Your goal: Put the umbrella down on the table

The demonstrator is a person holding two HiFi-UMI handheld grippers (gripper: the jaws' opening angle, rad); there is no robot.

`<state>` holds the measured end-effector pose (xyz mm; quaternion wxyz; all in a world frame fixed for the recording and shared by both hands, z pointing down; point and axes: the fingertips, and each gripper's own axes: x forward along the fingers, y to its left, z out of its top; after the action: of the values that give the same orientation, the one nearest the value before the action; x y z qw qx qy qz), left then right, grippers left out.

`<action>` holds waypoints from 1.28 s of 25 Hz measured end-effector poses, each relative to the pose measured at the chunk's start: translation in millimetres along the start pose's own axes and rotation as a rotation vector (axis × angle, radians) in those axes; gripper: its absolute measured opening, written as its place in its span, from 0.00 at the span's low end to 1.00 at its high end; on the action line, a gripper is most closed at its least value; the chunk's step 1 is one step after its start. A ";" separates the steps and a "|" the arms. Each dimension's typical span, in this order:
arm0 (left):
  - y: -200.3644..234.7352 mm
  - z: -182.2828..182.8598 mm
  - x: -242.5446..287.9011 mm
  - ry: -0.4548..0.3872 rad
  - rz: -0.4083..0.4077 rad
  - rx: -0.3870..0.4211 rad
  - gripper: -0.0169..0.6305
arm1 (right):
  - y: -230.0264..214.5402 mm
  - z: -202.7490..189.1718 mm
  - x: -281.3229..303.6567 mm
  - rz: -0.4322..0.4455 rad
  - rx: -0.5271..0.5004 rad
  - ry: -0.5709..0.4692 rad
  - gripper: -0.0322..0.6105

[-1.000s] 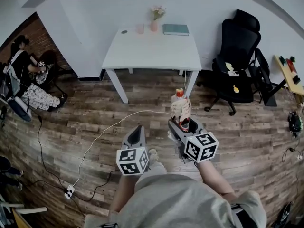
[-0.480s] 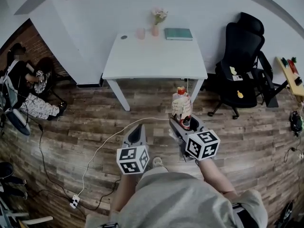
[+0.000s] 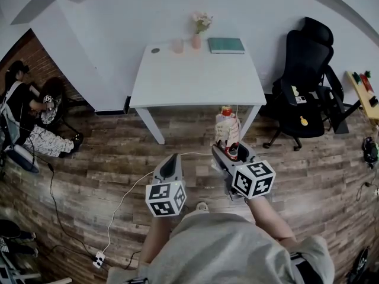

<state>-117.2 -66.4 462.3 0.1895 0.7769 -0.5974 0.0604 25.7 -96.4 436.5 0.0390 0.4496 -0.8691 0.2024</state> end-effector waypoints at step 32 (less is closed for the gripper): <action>47.1 30.5 99.0 0.001 0.018 -0.006 0.04 | -61.3 32.1 96.4 -0.034 -0.010 -0.008 0.48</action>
<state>-138.5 -177.4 476.5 0.1919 0.7708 -0.6044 0.0607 21.1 -214.2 450.7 0.0414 0.4649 -0.8625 0.1954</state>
